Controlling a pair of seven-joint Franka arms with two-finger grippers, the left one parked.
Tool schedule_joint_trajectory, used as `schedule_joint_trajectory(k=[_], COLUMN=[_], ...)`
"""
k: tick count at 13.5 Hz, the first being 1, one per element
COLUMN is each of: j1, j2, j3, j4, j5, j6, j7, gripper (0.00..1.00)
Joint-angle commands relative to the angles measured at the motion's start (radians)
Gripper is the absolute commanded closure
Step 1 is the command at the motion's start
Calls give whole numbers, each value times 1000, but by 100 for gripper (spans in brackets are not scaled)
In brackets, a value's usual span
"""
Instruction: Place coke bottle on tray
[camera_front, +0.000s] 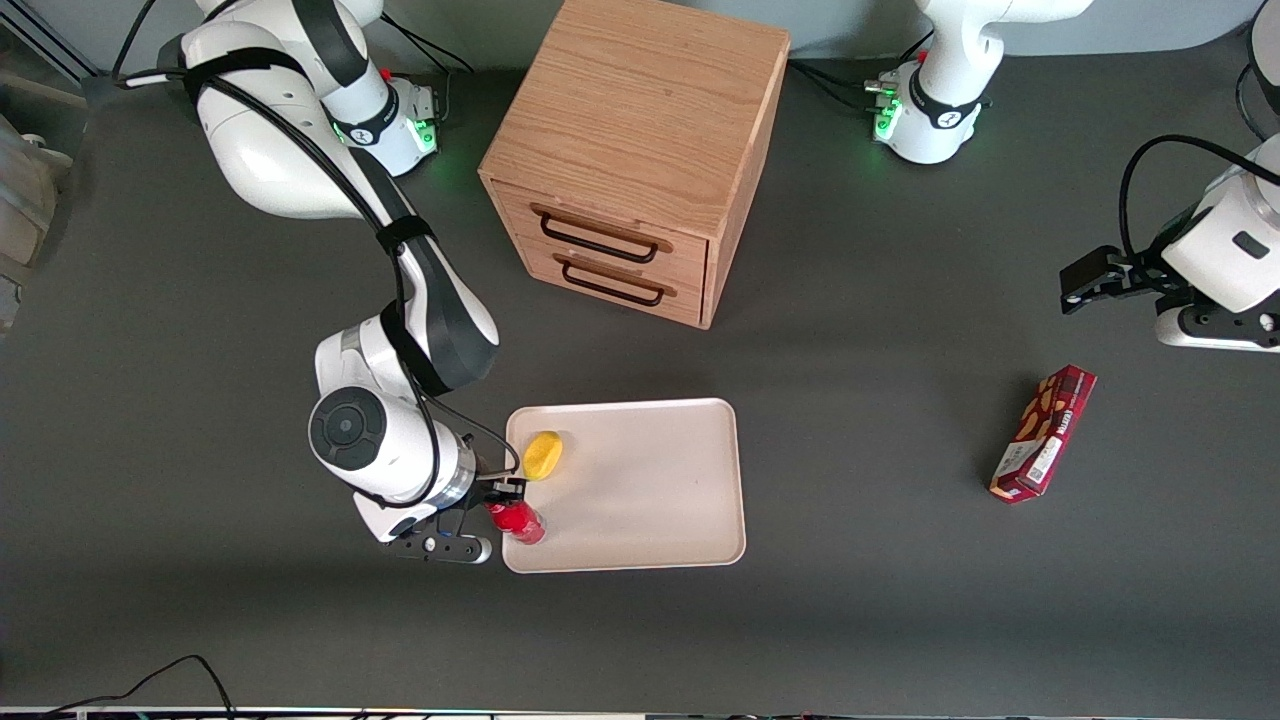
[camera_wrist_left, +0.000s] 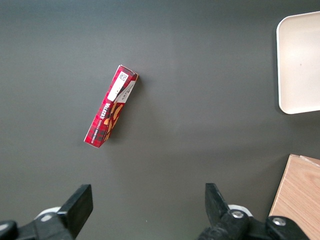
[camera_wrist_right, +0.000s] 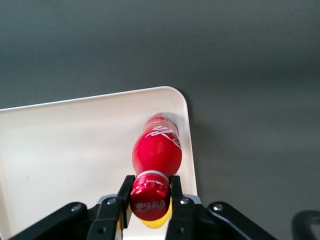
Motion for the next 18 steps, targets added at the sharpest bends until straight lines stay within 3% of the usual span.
schedule_joint_trajectory(k=[1,6,10,13,18], j1=[-1,-77,-148,-209,-225], j2=[-27,-246,-409,-614,-923], j3=[-12,-1,-3,-3,-3], j4=[41,23,-25,-229,-555], j5=[15,18,7,4,4], j6=[12,-11,-292,-339,-303], j7=[20,1,-103,-128,-125], gripper=[0,0,0,0,0])
